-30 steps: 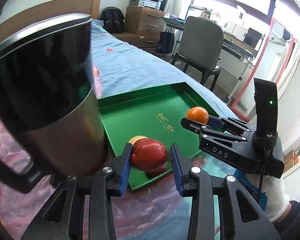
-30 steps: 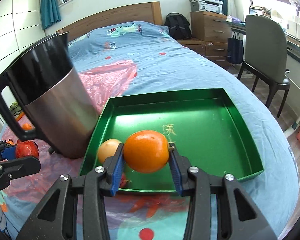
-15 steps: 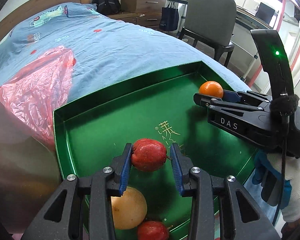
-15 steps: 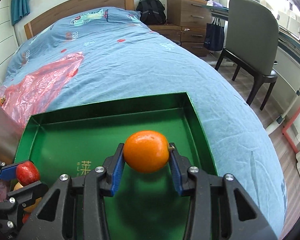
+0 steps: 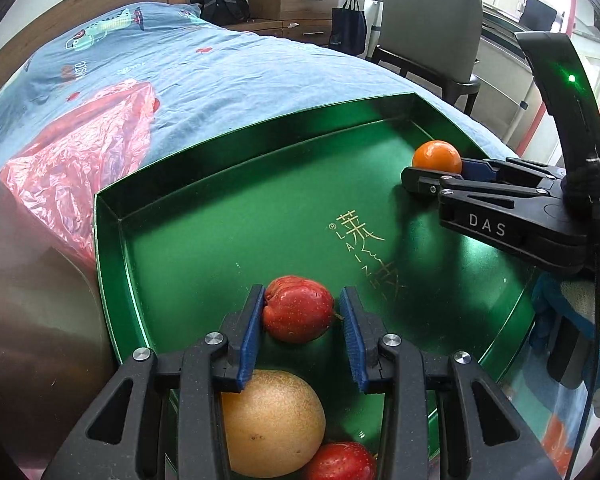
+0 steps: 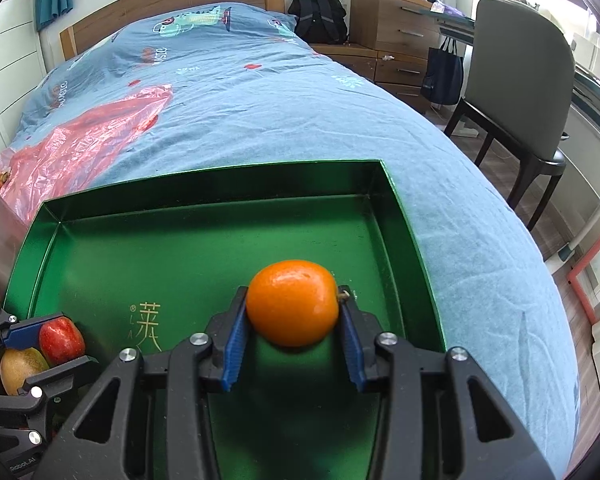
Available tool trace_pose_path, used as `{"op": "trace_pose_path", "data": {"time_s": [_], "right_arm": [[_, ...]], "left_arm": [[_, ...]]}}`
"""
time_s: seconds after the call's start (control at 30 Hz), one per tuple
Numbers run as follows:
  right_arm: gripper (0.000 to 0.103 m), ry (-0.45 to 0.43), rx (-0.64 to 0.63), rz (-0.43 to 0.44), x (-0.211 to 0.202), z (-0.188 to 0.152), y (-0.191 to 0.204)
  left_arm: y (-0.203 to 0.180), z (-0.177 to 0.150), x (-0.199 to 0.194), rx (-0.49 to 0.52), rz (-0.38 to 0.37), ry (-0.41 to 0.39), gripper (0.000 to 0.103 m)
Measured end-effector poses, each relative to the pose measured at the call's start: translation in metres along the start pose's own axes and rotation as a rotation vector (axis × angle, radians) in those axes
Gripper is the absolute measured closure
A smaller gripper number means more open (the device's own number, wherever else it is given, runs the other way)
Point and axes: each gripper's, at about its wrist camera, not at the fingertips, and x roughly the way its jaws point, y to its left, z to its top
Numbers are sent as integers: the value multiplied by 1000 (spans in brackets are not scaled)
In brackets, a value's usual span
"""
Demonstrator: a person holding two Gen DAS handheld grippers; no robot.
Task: Organize fruits
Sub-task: 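Open both tools to release apple and orange into the tray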
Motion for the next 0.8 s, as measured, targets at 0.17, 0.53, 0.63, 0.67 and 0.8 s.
{"op": "trace_pose_path", "data": {"time_s": [0.17,0.53,0.63,0.67,0.8], "right_arm": [[36,5,-17,0,3,2,0],[0,41,-35,-50,-9,10,8],[0,6,-16,-57,-30,13,8],[0,-4,-8,-60,-38,13,7],[0,-42,11,-75,-74,14,7]], "left_arm": [[-5,-6,-2,1,35,-3,70],[-13,3,-31,90,128,-15,52],[-14,2,-56,100,113,-53,49],[-14,1,-65,104,105,-66,49],[-17,-9,-99,140,73,-106,49]]}}
